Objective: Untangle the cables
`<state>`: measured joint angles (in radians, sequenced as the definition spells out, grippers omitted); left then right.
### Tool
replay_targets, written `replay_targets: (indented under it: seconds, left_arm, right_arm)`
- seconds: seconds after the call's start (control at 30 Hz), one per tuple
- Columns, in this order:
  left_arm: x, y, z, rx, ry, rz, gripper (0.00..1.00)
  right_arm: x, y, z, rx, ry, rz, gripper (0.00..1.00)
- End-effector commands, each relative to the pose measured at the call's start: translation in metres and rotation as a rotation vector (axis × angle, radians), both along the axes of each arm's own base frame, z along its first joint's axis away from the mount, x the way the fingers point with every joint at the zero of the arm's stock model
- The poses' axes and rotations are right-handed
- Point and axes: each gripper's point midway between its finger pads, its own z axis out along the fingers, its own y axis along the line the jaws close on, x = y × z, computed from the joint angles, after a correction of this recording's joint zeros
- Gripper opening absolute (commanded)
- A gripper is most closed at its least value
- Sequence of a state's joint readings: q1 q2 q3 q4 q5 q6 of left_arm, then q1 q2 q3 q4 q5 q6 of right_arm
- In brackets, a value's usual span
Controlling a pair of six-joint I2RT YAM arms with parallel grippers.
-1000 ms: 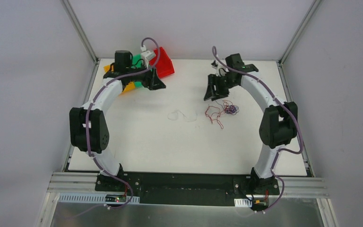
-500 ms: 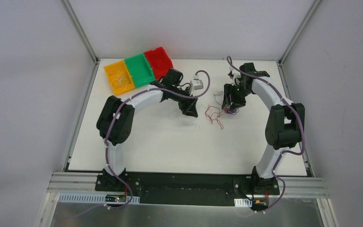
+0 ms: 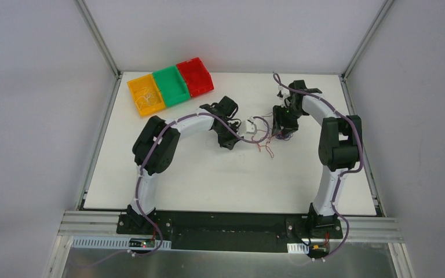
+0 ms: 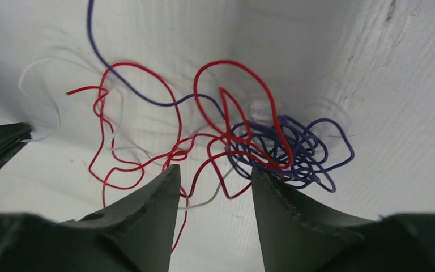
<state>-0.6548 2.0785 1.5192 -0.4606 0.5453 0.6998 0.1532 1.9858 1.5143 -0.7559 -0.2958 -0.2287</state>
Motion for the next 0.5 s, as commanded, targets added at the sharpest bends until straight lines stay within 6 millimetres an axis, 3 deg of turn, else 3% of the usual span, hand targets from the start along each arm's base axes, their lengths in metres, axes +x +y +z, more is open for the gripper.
replay_targets:
  seconds: [0.0,0.1,0.27,0.47]
  left_arm:
    - [0.002,0.041,0.004,0.17,-0.073,-0.052,0.0]
    - [0.015,0.071,0.039,0.123,-0.076,0.069,0.0]
    - [0.054,0.132,0.15,-0.169,-0.066,0.397,0.0]
    - [0.084,0.206,0.271,-0.474,-0.11,0.652,0.0]
  right_arm:
    - [0.012,-0.01,-0.006,-0.073,-0.028,0.007,0.49]
    - [0.008,-0.02,-0.016,-0.13,-0.016,0.022,0.35]
    - [-0.004,-0.033,-0.03,-0.187,0.022,0.037,0.18]
    - [-0.014,-0.041,-0.037,-0.217,0.044,0.062,0.11]
